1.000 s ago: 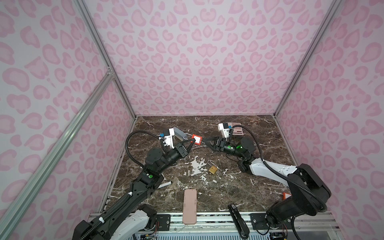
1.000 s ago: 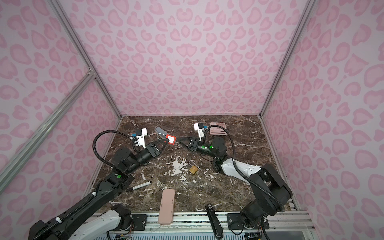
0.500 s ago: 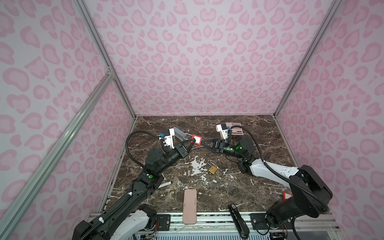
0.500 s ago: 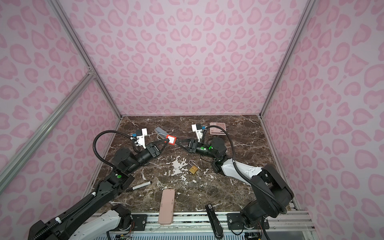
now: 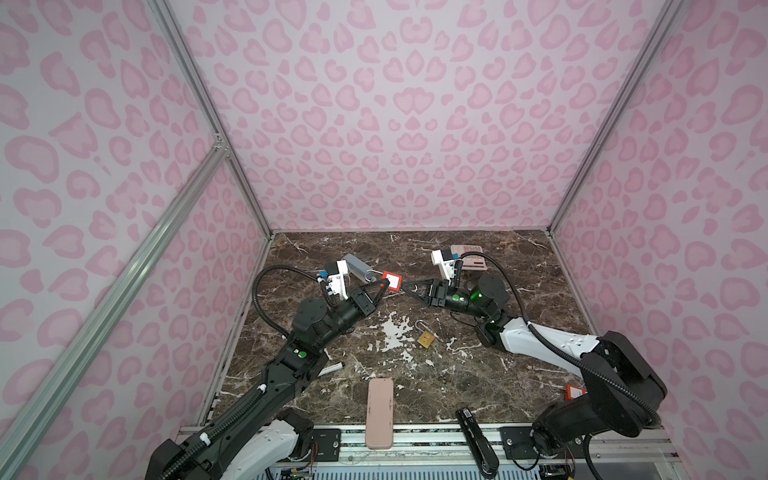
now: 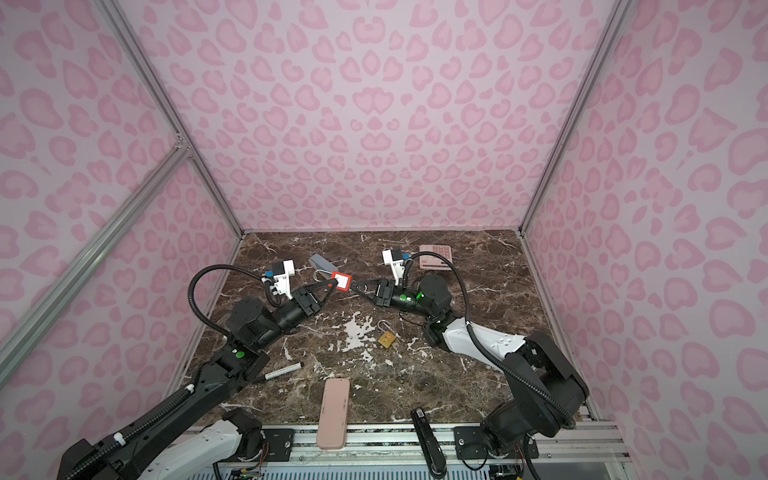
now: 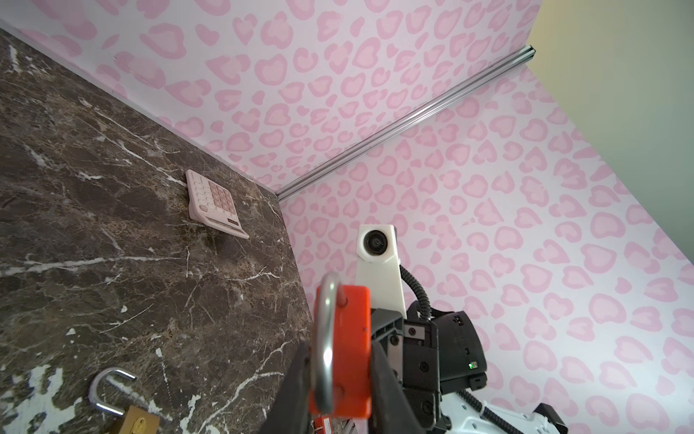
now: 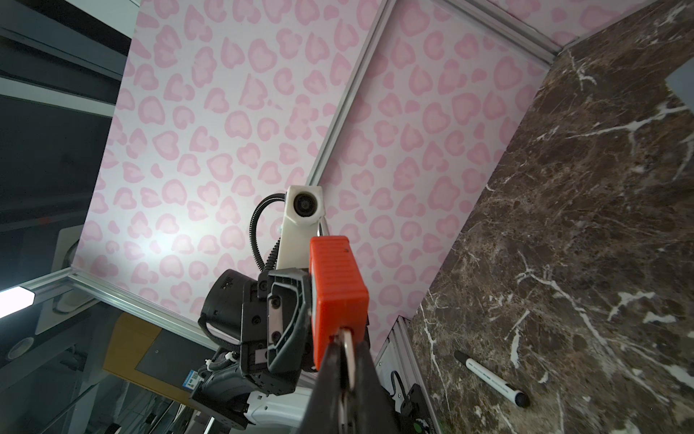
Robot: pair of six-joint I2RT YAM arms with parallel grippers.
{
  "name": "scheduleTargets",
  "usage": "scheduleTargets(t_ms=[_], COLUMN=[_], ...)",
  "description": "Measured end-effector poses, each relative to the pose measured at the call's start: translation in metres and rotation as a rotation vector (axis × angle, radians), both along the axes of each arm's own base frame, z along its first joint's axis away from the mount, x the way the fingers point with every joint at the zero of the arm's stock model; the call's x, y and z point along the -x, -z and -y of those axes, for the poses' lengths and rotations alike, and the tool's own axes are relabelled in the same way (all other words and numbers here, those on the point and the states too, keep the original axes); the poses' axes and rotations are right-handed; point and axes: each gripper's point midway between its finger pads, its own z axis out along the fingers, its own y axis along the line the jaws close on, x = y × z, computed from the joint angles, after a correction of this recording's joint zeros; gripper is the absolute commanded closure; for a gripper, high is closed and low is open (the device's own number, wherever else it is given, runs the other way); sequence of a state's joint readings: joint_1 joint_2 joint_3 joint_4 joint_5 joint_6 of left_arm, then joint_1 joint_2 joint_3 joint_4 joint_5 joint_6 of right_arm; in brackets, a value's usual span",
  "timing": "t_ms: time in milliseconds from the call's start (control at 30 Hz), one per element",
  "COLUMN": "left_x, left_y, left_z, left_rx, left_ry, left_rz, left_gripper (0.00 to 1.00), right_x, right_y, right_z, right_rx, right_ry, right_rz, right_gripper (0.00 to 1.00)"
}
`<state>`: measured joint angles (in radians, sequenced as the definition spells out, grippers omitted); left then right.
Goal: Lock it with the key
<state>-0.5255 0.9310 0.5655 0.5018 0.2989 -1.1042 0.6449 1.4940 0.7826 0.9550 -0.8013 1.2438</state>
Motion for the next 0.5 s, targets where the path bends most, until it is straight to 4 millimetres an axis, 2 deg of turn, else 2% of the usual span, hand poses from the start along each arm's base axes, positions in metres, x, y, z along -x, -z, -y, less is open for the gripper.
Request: scheduleTargets(t_ms=[500], left_x=[0.0057], left_y=[0.0070], left_z=[-0.0079], left_rx=[0.069], left_ry=[0.015], left_rz=[-0.048], left_gripper=[0.96], right_x=[0.0064], right_y=[0.0039], right_z=[0.0016], right_rx=[0.084], right_ry=[0.020], right_rz=[0.038], right_gripper=[1.00])
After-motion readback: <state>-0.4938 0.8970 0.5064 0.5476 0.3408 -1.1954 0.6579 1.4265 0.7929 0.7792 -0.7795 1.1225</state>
